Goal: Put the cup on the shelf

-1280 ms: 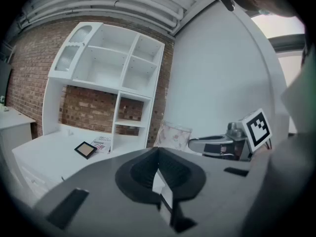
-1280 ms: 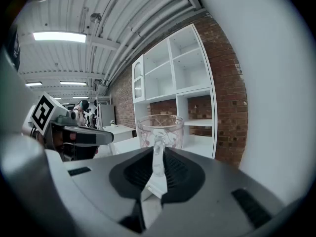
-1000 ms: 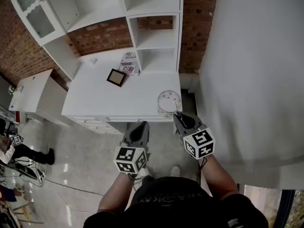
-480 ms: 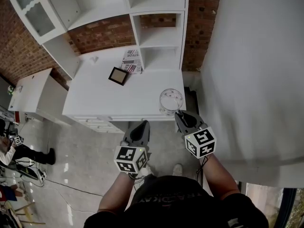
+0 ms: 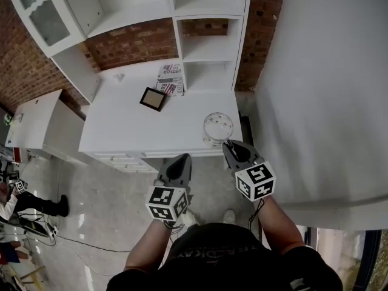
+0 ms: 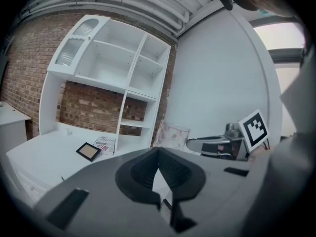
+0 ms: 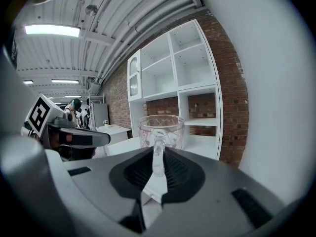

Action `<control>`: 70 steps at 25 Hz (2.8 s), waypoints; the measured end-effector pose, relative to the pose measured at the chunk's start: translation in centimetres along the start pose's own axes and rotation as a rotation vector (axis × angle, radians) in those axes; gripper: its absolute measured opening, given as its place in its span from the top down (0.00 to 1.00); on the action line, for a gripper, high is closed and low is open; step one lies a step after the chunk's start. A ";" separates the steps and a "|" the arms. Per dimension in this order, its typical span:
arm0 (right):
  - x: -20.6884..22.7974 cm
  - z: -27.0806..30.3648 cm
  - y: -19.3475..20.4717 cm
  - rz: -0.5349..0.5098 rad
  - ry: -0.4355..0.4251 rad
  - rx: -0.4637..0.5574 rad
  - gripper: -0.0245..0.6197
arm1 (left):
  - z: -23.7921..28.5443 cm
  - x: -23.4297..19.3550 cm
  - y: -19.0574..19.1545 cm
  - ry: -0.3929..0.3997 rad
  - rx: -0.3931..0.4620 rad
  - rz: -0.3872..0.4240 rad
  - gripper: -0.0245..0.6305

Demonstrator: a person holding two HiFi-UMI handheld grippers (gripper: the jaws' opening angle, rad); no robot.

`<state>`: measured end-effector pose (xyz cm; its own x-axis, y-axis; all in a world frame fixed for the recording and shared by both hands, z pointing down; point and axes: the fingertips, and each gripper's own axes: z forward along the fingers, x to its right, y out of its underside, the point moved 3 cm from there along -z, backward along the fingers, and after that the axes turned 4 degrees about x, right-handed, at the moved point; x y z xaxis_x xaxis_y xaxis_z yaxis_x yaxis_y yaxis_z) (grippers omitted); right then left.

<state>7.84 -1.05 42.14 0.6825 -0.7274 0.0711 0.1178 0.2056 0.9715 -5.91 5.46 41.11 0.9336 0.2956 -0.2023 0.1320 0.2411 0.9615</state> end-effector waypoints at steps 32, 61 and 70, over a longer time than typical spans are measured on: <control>-3.6 10.9 -1.5 0.025 0.097 -0.010 0.90 | 0.9 -11.5 -1.3 0.098 -0.033 0.004 0.96; 17.7 24.4 0.0 -0.032 0.026 -0.047 0.90 | 24.4 -12.2 -2.0 0.032 -0.035 0.023 0.96; 22.3 28.4 3.4 -0.016 0.036 -0.090 0.90 | 30.3 -13.2 0.6 0.019 -0.045 0.017 0.96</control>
<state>2.99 -35.14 53.44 0.7052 -0.7075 0.0458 0.1924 0.2531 0.9481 -8.10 -26.28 50.01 0.9291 0.3177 -0.1895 0.1002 0.2768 0.9557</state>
